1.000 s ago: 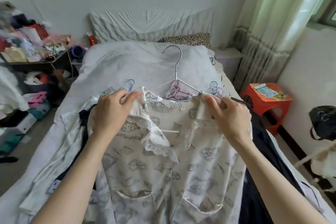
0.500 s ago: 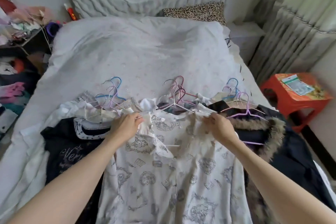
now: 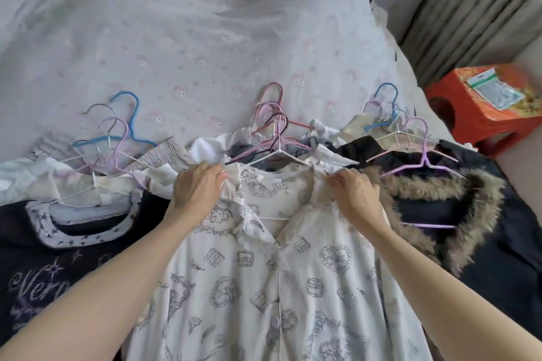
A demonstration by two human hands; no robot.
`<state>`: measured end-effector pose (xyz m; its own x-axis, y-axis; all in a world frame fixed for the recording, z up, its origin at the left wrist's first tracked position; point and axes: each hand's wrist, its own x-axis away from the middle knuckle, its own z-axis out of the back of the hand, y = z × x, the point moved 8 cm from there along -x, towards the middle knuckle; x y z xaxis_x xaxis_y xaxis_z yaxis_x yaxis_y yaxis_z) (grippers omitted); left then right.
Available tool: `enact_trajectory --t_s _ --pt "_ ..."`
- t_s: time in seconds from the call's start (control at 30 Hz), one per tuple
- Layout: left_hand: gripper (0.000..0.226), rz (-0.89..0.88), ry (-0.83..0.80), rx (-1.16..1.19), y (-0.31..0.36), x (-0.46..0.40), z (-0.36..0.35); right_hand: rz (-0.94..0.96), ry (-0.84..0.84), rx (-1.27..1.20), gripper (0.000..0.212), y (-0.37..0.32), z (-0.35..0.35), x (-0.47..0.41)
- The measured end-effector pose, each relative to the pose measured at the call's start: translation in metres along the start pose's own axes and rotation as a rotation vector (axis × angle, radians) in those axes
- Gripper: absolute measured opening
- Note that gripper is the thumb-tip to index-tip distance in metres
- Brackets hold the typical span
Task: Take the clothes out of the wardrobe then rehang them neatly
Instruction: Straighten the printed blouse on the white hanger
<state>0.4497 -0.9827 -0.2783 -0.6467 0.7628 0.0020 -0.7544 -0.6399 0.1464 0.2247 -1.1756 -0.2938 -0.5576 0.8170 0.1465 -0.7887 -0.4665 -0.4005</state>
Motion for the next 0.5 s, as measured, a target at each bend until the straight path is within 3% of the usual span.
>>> enact_trajectory --t_s 0.13,0.23,0.5 --pt "0.02 0.057 -0.092 0.049 -0.008 0.0 -0.021 -0.015 0.004 0.109 0.026 0.002 -0.012 0.0" --pt "0.037 -0.026 -0.187 -0.001 -0.003 0.02 -0.037 0.022 0.093 0.056 0.026 0.003 -0.005 0.02" --pt "0.054 -0.269 -0.083 -0.018 0.032 0.127 -0.005 0.148 0.092 0.084 0.054 0.023 0.02 0.129"
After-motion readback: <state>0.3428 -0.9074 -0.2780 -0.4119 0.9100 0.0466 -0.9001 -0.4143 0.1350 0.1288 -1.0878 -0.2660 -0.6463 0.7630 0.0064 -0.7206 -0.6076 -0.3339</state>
